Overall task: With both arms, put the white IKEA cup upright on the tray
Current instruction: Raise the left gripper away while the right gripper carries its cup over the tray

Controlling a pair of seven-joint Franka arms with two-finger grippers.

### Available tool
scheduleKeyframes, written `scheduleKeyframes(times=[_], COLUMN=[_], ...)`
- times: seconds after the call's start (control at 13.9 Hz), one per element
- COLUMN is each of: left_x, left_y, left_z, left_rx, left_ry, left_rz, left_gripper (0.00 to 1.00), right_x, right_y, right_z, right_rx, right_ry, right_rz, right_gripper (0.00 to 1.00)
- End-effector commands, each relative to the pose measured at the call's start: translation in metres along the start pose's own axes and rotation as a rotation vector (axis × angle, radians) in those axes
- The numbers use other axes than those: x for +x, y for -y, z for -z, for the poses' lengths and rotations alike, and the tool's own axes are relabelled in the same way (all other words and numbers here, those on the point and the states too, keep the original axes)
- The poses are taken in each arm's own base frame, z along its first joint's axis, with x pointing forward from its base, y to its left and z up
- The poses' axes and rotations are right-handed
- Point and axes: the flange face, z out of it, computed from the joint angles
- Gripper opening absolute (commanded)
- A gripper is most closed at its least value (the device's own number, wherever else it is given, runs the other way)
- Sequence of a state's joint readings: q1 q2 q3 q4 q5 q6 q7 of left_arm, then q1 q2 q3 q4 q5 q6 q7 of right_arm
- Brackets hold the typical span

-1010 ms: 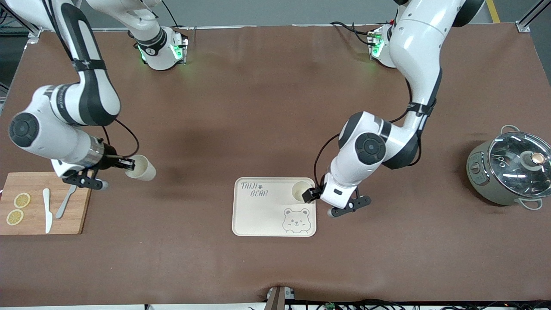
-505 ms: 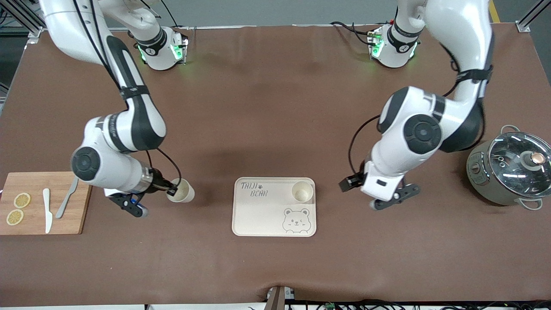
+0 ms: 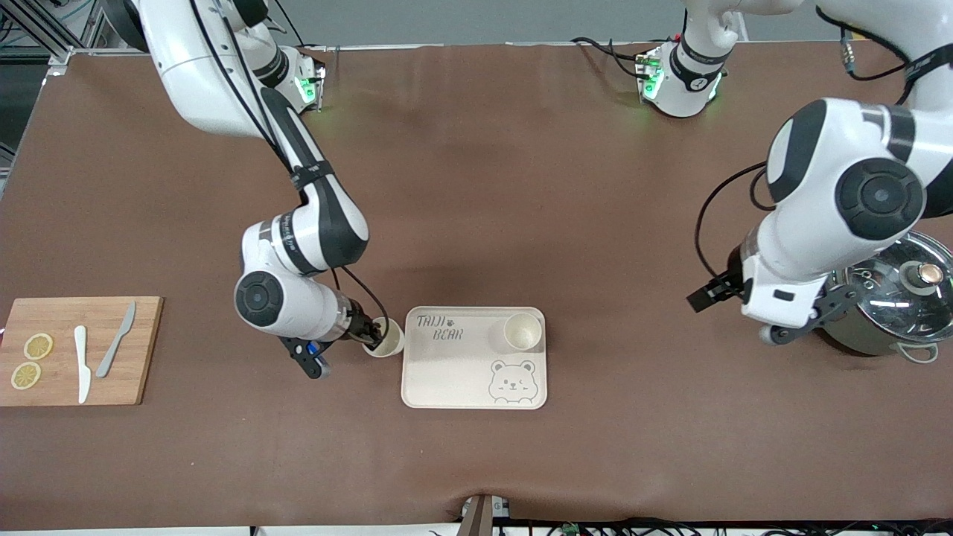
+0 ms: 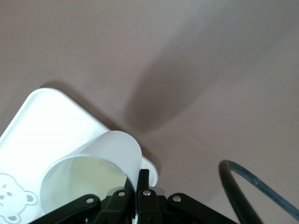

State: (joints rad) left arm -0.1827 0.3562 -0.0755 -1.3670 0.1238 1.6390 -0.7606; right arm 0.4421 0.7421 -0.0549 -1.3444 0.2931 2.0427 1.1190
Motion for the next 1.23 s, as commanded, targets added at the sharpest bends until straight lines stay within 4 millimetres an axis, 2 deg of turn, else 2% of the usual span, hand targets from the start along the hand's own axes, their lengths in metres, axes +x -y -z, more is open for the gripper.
scheduleKeyframes(times=[0.0,0.07,0.22,0.43,0.51,0.58,0.65,0.72,0.87,0.94,1.01,1.08,1.15], left_x=[0.003,0.008,0.014,0.023,0.022,0.018,0.013,0.011,0.009,0.008,0.005,0.001,-0.005], left_y=[0.046,0.066,0.107,0.177,0.192,0.197,0.199,0.199,0.199,0.197,0.192,0.184,0.174], left_z=[0.033,0.045,0.074,0.091,0.096,0.102,0.104,0.106,0.109,0.111,0.111,0.113,0.115], left_rx=[0.041,0.032,0.008,-0.053,-0.075,-0.077,-0.071,-0.069,-0.069,-0.073,-0.074,-0.075,-0.076], left_ry=[-0.038,-0.048,-0.061,-0.011,-0.01,-0.011,-0.002,0.006,0.005,0.003,0.004,0.002,-0.001], left_rz=[-0.042,-0.062,-0.11,-0.216,-0.254,-0.289,-0.301,-0.301,-0.305,-0.31,-0.319,-0.334,-0.351], left_gripper=[1.0,1.0,1.0,1.0,1.0,1.0,1.0,1.0,1.0,1.0,1.0,1.0,1.0], right_x=[-0.02,-0.034,-0.043,-0.05,-0.053,-0.053,-0.053,-0.052,-0.05,-0.049,-0.047,-0.046,-0.043], right_y=[0.019,0.024,0.028,0.03,0.03,0.03,0.03,0.03,0.029,0.028,0.028,0.027,0.027], right_z=[-0.021,-0.028,-0.036,-0.056,-0.059,-0.06,-0.061,-0.061,-0.063,-0.063,-0.061,-0.059,-0.056], right_rx=[-0.006,-0.004,0.009,0.001,-0.003,-0.003,-0.005,-0.005,-0.01,-0.012,-0.01,-0.013,-0.012], right_ry=[0.017,0.014,0.006,0.0,-0.001,-0.001,-0.001,-0.001,-0.005,-0.006,-0.006,-0.004,-0.002], right_rz=[-0.056,-0.05,-0.053,-0.044,-0.04,-0.042,-0.042,-0.042,-0.042,-0.043,-0.044,-0.045,-0.047], right_gripper=[0.0,0.0,0.0,0.0,0.0,0.0,0.05,0.29,0.41,0.75,0.82,0.83,0.9])
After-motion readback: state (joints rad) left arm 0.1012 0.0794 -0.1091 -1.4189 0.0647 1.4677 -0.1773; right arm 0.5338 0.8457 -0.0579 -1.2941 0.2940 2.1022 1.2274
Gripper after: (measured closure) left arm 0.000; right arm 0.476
